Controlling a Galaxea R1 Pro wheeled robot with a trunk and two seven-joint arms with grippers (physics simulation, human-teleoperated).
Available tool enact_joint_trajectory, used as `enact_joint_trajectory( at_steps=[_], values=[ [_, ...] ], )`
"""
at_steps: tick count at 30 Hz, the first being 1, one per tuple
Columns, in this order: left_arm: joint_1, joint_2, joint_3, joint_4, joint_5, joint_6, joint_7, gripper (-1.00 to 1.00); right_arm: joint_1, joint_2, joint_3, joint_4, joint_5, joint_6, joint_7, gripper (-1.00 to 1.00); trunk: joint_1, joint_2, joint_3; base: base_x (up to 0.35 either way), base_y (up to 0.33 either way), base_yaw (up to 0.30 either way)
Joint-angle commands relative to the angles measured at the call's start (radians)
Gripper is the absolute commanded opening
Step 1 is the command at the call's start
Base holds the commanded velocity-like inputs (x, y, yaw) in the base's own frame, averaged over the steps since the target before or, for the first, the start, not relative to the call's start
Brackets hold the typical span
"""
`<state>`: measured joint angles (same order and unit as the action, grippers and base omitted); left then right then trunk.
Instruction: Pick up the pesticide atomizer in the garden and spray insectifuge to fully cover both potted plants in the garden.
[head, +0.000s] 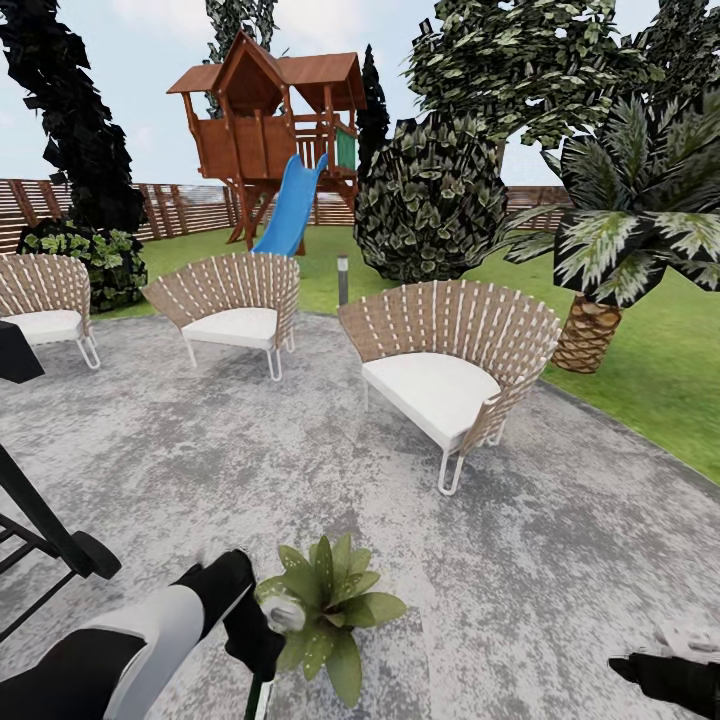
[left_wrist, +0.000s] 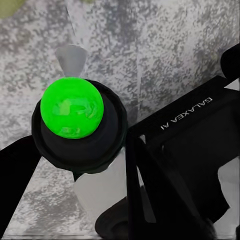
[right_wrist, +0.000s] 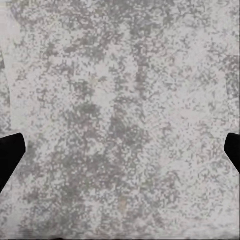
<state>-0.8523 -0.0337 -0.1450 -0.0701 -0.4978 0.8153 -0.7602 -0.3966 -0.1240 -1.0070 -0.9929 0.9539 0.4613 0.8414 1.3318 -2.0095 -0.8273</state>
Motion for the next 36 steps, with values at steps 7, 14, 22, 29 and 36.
enact_joint_trajectory(
  at_steps=[7,14,22,29,36],
  values=[
    [0.037,-0.001,-0.004,0.048,0.004,0.003,0.040,-1.00,-0.002,0.000,-0.005,0.141,0.006,0.002,0.003,1.00,0.000,0.000,-0.001,0.000,0.000,0.000],
    [0.039,-0.005,-0.001,0.048,0.008,0.004,0.043,-1.00,-0.002,0.000,-0.005,0.152,0.006,0.002,0.002,1.00,0.000,0.000,-0.001,0.000,-0.125,0.047],
    [0.039,-0.005,-0.001,0.049,0.008,0.004,0.043,-1.00,-0.001,0.000,-0.005,0.152,0.006,0.002,0.002,1.00,0.000,0.000,-0.001,0.000,-0.271,0.204],
    [0.039,-0.005,0.016,0.045,0.010,0.004,0.043,-1.00,-0.001,-0.001,-0.005,0.152,0.005,0.002,0.002,1.00,0.000,0.000,-0.001,0.000,-0.051,0.109],
    [0.039,-0.005,0.112,0.017,0.010,0.002,0.063,-1.00,-0.002,0.000,-0.005,0.154,0.006,0.002,0.002,1.00,0.000,0.000,-0.001,0.000,-0.294,0.265]
  ],
)
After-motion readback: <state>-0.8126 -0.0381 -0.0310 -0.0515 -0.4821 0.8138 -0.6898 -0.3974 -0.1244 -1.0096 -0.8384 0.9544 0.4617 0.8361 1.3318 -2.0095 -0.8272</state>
